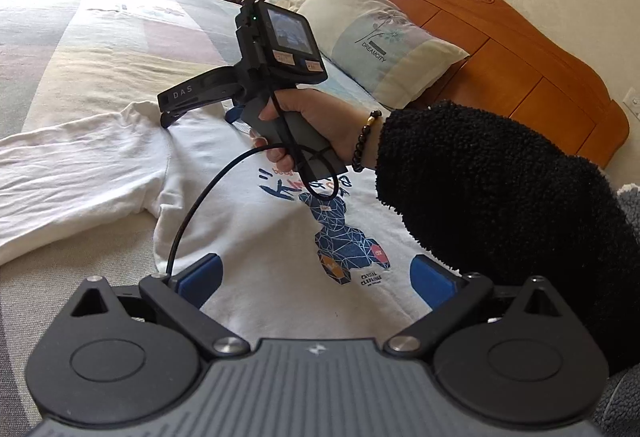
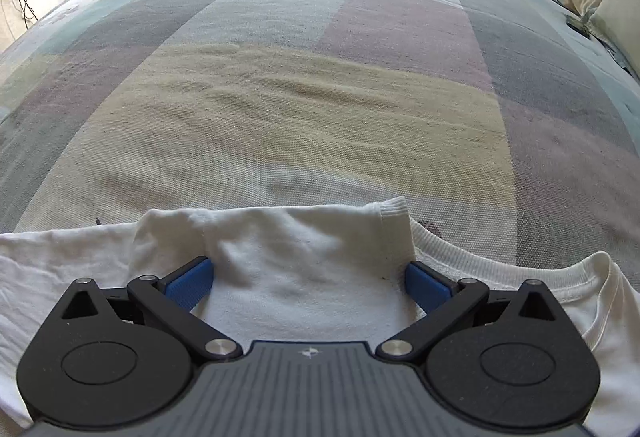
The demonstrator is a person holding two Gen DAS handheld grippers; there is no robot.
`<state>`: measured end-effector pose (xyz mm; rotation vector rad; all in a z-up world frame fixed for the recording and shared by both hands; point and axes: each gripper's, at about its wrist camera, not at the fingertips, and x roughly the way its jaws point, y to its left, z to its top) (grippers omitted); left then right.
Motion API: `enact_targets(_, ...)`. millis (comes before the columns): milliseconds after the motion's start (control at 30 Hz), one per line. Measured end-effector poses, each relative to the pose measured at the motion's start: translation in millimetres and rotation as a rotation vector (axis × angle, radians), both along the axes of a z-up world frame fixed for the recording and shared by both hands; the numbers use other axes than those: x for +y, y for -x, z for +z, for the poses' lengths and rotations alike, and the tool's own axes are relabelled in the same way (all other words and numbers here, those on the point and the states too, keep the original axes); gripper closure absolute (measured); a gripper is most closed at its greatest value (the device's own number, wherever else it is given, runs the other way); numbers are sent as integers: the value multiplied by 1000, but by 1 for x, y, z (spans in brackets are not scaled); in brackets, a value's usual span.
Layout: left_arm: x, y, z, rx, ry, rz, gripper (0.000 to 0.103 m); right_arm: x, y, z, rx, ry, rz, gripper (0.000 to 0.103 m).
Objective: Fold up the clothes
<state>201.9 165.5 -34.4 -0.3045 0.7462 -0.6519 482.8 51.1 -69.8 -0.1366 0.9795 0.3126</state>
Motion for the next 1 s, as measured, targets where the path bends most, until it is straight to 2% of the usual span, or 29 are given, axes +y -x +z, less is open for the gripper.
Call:
enact_targets(100, -9, 3, 5, -22, 15, -33, 3, -11, 11, 9, -11, -5, 7, 0)
enact_targets(300, -28, 9, 16, -67, 45, -104, 3, -85, 29, 16, 18, -21, -102, 0)
enact_targets(533, -46, 6, 12, -54, 13, -133, 3, -170, 49, 22, 52, -38, -228, 0)
enact_targets(733, -45, -7, -4, -3, -16, -108, 3, -183, 35, -2, -7, 16, -265, 0)
enact_targets(1000, -43, -21, -14, 30, -13, -84, 3, -181, 1, -2, -78, 14, -268, 0)
